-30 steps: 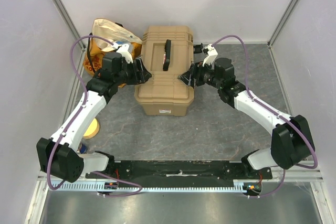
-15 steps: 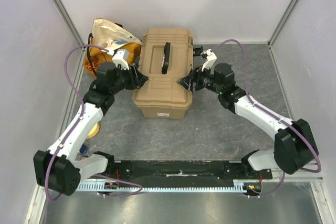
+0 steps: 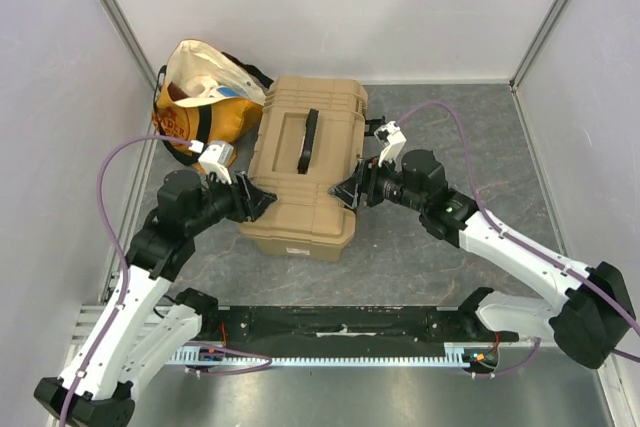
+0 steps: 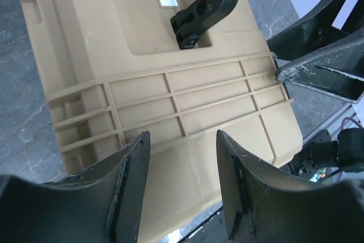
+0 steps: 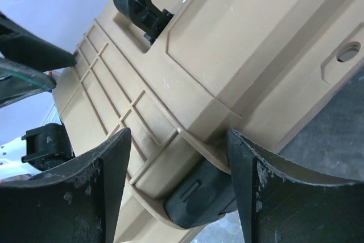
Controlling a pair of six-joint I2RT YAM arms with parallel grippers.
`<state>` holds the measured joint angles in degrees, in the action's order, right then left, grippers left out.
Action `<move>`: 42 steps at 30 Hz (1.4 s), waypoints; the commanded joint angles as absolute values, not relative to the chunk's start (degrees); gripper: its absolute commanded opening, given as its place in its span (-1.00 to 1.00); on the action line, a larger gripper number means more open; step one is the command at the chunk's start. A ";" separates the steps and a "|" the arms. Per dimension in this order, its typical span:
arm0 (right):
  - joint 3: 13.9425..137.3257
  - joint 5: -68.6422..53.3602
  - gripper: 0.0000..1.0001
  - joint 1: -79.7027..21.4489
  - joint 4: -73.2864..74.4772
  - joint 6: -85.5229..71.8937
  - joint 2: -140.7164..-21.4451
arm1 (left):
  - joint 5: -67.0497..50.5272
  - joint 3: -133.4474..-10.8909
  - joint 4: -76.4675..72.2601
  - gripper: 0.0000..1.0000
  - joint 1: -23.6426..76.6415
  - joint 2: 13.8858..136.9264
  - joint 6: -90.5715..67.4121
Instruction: Pack the tool kit
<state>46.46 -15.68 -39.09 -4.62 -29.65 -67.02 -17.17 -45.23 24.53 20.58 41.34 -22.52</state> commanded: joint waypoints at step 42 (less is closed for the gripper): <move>46.14 -27.87 0.62 -8.87 -68.02 -91.13 -114.24 | -8.97 -60.82 31.37 0.40 21.09 68.82 -21.45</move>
<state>42.19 -27.68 -5.76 -55.31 -81.08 -110.21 -6.13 -60.82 29.34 20.60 66.28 -21.65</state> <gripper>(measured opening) 0.826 0.709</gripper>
